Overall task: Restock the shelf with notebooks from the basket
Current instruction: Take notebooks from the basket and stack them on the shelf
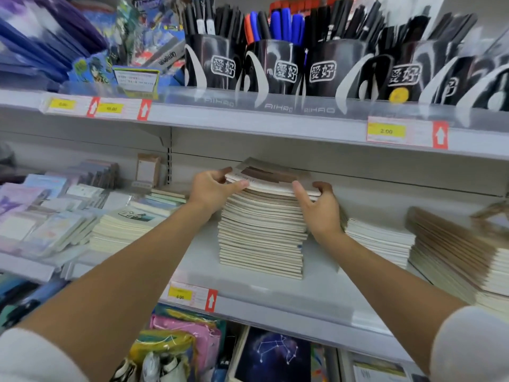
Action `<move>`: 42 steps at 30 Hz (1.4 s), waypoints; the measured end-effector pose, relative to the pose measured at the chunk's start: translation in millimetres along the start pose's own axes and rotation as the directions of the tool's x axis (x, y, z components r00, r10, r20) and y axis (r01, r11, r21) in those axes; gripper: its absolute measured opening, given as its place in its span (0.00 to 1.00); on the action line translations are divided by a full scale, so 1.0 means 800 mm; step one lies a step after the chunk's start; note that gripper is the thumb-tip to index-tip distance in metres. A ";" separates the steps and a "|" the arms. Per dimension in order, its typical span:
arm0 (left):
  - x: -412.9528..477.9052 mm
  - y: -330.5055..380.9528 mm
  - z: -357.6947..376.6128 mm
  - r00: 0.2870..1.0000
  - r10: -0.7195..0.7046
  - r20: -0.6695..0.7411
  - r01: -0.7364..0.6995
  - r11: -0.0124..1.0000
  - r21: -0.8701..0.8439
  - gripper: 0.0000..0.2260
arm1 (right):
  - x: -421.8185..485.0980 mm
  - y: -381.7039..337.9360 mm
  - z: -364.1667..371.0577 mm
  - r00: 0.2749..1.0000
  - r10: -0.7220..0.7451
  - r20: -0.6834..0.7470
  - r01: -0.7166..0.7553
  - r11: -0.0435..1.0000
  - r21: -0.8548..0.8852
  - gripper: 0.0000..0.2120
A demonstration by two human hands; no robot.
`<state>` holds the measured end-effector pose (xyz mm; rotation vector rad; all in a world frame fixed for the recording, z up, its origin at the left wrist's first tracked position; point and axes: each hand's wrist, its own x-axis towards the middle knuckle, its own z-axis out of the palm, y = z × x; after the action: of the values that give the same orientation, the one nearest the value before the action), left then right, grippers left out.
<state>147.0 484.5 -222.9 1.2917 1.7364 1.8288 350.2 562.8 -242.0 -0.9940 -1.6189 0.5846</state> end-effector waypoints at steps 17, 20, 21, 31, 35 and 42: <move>0.031 -0.034 0.022 0.991 0.110 -0.080 -0.107 0.993 0.041 0.27 | 0.011 0.017 0.020 0.996 -0.048 -0.076 0.046 0.999 -0.019 0.36; 0.036 -0.035 0.022 0.994 0.097 -0.043 -0.097 0.995 0.004 0.28 | 0.011 0.015 0.019 0.998 -0.037 -0.057 0.034 0.998 -0.046 0.36; 0.036 -0.033 0.021 0.996 0.083 -0.034 -0.084 0.996 -0.011 0.27 | 0.012 0.014 0.018 0.999 -0.029 -0.043 0.026 0.998 -0.056 0.36; -0.004 -0.030 -0.009 0.994 -0.031 -0.108 0.027 0.999 -0.035 0.11 | -0.008 -0.013 0.021 0.957 -0.239 -0.162 0.129 0.857 -0.499 0.30; -0.079 -0.053 -0.054 0.972 0.032 -0.234 0.020 0.975 0.220 0.09 | -0.067 -0.039 0.051 0.957 -0.272 -0.097 0.220 0.904 -0.366 0.18; -0.210 -0.130 -0.166 0.925 -0.132 -0.357 0.263 0.899 0.351 0.15 | -0.228 -0.050 0.153 0.926 -0.326 0.191 0.355 0.924 -0.140 0.12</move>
<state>101.6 298.7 -364.6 0.9175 2.4178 1.7009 231.1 403.3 -343.2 -0.7738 -1.9641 0.2959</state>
